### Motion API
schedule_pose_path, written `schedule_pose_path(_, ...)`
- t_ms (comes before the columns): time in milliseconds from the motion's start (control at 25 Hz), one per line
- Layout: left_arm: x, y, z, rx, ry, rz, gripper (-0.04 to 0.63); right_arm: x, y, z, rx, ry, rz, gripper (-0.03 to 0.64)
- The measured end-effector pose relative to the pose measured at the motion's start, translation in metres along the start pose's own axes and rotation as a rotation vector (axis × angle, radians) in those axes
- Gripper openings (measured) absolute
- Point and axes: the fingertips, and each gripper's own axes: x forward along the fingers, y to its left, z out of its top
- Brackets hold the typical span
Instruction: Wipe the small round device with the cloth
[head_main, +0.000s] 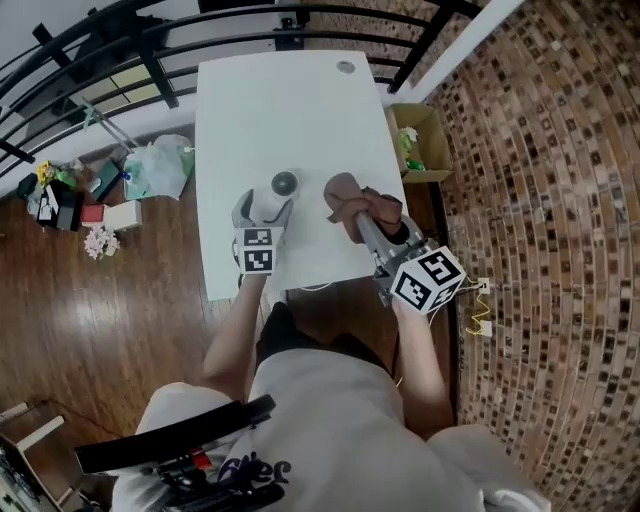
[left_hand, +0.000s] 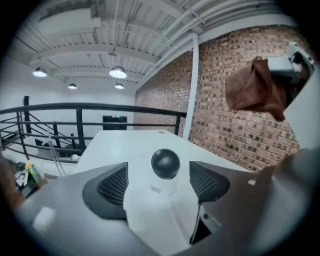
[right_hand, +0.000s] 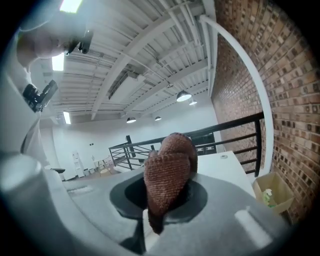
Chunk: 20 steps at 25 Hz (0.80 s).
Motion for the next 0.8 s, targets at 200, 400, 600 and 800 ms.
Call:
schedule_pose_path(200,-0.105,-0.05,0.051,0.047,-0.202,0.044,0.382,-0.061,0.025,0.002,-0.057,-0.121,0.023,0.026)
schedule_pose_path(400,-0.22,-0.147,0.048,0.085,-0.309,0.088,0.377,-0.167,0.055,-0.023,-0.107,-0.184,0.07,0.026)
schedule_pose_path(600,-0.319,-0.226,0.042,0.123,-0.335,0.121,0.373,-0.258,0.088,-0.039,-0.091,-0.212,0.087,0.026)
schedule_pose_path(800,-0.383,-0.271,0.062,0.09,-0.379,0.136,0.356,-0.312,0.133,-0.012,-0.166,-0.265,0.1,0.026)
